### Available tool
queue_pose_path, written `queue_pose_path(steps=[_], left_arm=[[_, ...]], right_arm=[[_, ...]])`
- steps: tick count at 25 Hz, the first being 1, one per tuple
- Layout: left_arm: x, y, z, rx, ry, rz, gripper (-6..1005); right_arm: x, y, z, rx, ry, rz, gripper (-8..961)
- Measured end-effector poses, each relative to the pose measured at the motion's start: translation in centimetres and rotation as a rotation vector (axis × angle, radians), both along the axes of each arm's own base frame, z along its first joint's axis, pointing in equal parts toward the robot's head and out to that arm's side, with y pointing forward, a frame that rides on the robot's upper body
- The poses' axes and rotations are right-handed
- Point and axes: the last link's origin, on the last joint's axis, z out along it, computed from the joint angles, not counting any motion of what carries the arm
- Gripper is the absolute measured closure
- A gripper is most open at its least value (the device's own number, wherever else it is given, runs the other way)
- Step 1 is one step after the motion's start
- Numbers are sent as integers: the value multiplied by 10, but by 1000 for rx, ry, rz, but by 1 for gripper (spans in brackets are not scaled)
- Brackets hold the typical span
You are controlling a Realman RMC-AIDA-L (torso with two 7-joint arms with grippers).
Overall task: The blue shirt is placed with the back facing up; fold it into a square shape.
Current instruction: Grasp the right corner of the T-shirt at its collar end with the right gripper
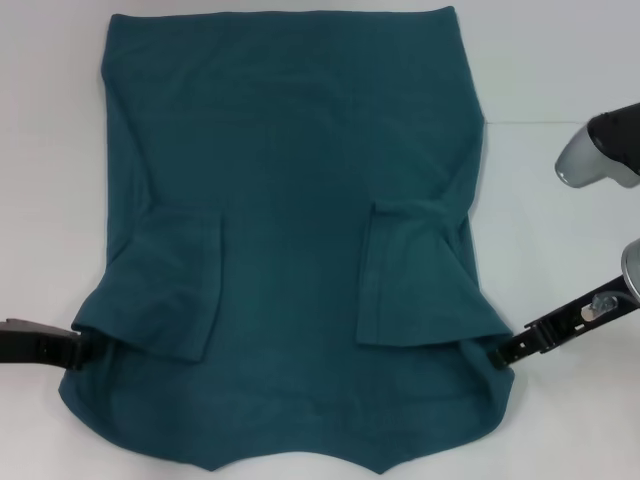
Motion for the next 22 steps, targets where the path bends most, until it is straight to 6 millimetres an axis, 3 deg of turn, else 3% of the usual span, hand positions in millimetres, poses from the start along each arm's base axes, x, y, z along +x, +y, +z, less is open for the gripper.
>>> queue_pose_path(steps=[22], left_arm=[[0, -2, -3, -14, -13, 12, 967]], right_arm=[[6, 5, -23, 26, 60, 7, 110]])
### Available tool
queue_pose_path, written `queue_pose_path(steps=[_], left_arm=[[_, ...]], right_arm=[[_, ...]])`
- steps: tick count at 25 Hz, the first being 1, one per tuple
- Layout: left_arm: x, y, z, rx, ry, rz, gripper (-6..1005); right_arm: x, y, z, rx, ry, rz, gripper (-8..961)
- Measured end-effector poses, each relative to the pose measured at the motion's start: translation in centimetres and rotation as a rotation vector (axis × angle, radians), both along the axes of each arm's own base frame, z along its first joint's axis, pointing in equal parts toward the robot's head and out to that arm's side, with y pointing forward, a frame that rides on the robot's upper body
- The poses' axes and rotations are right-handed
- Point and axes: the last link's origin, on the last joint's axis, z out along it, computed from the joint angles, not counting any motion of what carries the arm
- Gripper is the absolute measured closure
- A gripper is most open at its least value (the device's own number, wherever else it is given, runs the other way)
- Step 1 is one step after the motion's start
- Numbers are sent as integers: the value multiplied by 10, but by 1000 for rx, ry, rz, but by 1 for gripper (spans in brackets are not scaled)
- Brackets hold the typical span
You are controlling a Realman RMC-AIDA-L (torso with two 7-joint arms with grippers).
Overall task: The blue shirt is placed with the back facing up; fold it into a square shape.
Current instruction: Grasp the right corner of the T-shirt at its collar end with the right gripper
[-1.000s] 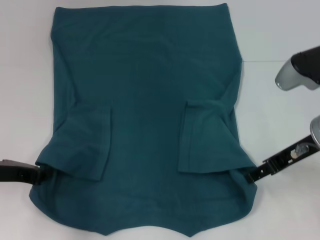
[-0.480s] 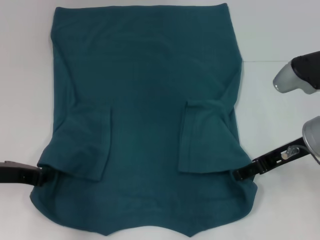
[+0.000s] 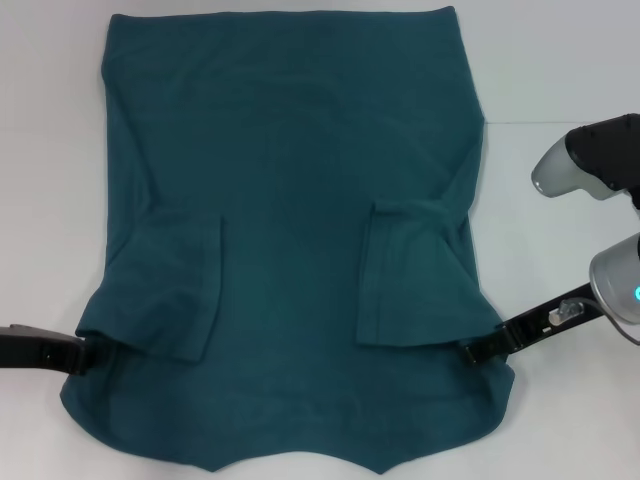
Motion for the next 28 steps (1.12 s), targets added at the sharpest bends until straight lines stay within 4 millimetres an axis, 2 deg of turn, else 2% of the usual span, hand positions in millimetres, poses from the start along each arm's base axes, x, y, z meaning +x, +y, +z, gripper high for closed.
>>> queue_pose_path(steps=[12, 15, 26, 28], left_arm=[[0, -2, -1, -11, -2, 8, 966], [-1, -2, -1, -12, -1, 10, 967], [-2, -1, -1, -8, 0, 14, 967], [-2, -2, -1, -8, 0, 15, 967]], right_arm=[[4, 2, -8, -9, 37, 7, 145], [5, 2, -10, -16, 49, 7, 376], [10, 5, -7, 27, 96, 13, 396], [9, 4, -7, 26, 116, 21, 429]])
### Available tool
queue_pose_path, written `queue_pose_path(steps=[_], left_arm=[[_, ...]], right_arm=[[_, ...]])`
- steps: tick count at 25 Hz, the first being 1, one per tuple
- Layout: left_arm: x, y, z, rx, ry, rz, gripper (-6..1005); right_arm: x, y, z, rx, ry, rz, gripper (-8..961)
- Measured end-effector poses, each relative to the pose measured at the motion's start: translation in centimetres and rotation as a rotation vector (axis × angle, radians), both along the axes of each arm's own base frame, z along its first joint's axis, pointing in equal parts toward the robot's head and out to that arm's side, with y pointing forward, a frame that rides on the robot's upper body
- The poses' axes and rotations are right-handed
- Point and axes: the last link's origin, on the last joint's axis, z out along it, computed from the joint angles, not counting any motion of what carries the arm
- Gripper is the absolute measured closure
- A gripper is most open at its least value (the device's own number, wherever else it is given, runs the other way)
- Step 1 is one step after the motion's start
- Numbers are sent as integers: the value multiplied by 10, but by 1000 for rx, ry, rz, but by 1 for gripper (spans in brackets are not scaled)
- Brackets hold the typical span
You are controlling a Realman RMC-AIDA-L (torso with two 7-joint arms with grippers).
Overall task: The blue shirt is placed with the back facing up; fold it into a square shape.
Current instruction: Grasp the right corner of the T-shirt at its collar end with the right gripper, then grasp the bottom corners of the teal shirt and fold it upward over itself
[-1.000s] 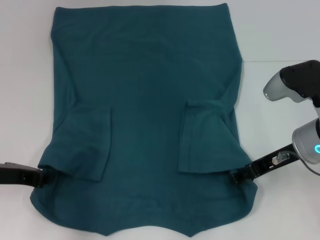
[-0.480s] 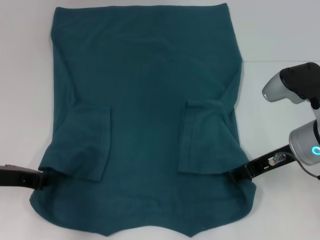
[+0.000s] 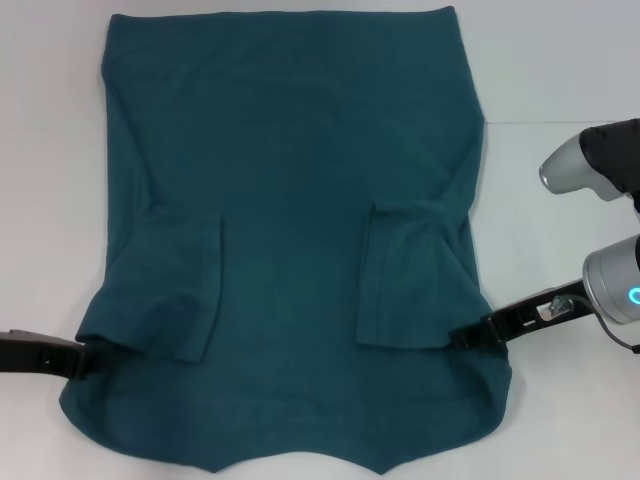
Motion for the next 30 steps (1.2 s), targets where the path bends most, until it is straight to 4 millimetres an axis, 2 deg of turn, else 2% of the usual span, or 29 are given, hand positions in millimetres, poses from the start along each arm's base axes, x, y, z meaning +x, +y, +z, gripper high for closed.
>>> queue_pose_path(steps=[8, 14, 17, 22, 30], left_arm=[[1, 2, 0, -1, -2, -2, 967], [1, 3, -1, -2, -3, -2, 967], [1, 3, 0, 2, -2, -2, 968], [-1, 4, 0, 7, 0, 5, 968], [-9, -9, 17, -42, -36, 62, 968]], right_arm=[[-1, -3, -2, -41, 2, -4, 584], [-1, -3, 5, -39, 10, -15, 711], [0, -3, 6, -36, 13, -20, 926], [2, -2, 12, -19, 12, -10, 934], [2, -11, 46, -45, -73, 8, 934]])
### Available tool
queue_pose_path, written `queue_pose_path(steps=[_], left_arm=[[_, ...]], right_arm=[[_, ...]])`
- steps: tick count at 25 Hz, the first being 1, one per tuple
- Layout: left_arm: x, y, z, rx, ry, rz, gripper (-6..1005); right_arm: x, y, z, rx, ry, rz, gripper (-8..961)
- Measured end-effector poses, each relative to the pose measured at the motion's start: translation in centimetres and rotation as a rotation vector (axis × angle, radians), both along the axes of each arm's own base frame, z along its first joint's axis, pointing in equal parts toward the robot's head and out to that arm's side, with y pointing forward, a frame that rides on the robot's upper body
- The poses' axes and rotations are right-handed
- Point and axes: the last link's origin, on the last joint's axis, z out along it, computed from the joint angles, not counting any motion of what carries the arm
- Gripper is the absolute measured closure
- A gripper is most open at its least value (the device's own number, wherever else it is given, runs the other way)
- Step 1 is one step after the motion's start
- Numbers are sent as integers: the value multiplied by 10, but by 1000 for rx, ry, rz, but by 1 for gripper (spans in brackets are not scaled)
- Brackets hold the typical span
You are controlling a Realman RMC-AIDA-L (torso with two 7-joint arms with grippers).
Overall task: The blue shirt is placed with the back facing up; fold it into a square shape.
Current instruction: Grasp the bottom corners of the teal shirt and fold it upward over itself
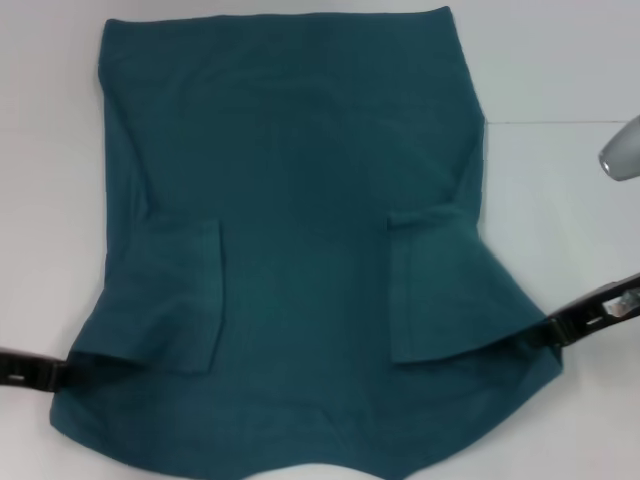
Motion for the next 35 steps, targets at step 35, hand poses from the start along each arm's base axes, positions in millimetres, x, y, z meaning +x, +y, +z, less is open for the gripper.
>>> queue_pose_path(steps=[35], left_arm=[[21, -68, -12, -464, -90, 190, 967]], right_arm=[[11, -62, -4, -489, -287, -41, 934]])
